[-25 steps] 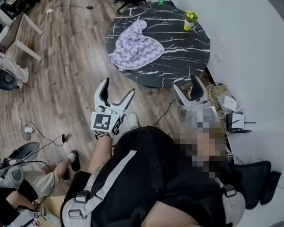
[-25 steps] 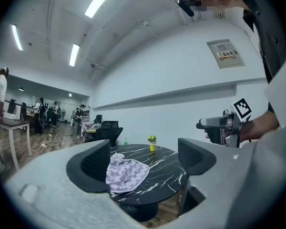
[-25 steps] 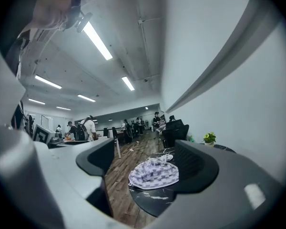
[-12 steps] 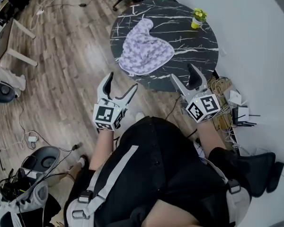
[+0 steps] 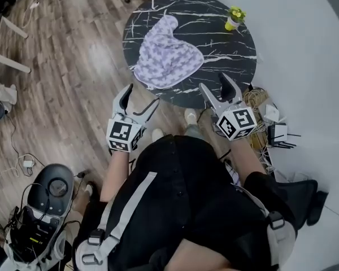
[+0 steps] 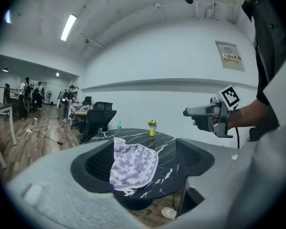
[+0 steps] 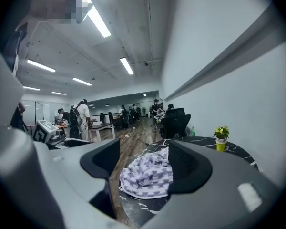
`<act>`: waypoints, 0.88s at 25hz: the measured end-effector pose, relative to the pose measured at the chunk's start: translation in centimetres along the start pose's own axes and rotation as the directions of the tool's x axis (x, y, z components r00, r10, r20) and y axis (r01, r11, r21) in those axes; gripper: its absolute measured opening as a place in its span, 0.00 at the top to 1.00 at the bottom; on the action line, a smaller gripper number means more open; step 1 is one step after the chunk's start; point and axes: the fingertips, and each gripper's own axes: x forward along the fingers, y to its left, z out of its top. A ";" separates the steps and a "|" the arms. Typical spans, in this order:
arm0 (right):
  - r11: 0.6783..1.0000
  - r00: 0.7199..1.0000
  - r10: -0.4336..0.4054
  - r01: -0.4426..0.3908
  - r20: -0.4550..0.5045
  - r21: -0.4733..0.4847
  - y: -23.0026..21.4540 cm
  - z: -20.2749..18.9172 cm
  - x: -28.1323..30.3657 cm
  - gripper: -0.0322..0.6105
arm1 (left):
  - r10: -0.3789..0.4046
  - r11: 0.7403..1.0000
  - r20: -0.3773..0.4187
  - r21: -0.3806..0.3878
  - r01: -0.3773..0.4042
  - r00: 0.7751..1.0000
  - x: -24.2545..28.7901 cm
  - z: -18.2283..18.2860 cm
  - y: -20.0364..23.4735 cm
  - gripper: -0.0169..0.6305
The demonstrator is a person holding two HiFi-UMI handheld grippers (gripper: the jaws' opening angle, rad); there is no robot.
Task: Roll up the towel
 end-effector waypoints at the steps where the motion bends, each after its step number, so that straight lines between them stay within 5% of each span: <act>1: 1.000 1.000 0.007 -0.007 -0.014 -0.005 -0.4 -0.4 0.7 0.46 | 0.004 1.000 -0.004 -0.012 -0.004 1.000 0.3 -0.3 0.3 0.34; 13: 0.981 0.967 0.161 -0.178 -0.197 -0.076 -7.3 -5.0 11.3 0.50 | 0.160 0.984 -0.027 -0.079 -0.162 0.987 5.1 -0.2 2.5 0.39; 22: 0.892 0.863 0.337 -0.421 -0.377 -0.166 -7.6 -9.3 20.5 0.59 | 0.305 0.944 -0.045 -0.116 -0.308 0.951 7.0 0.4 4.0 0.40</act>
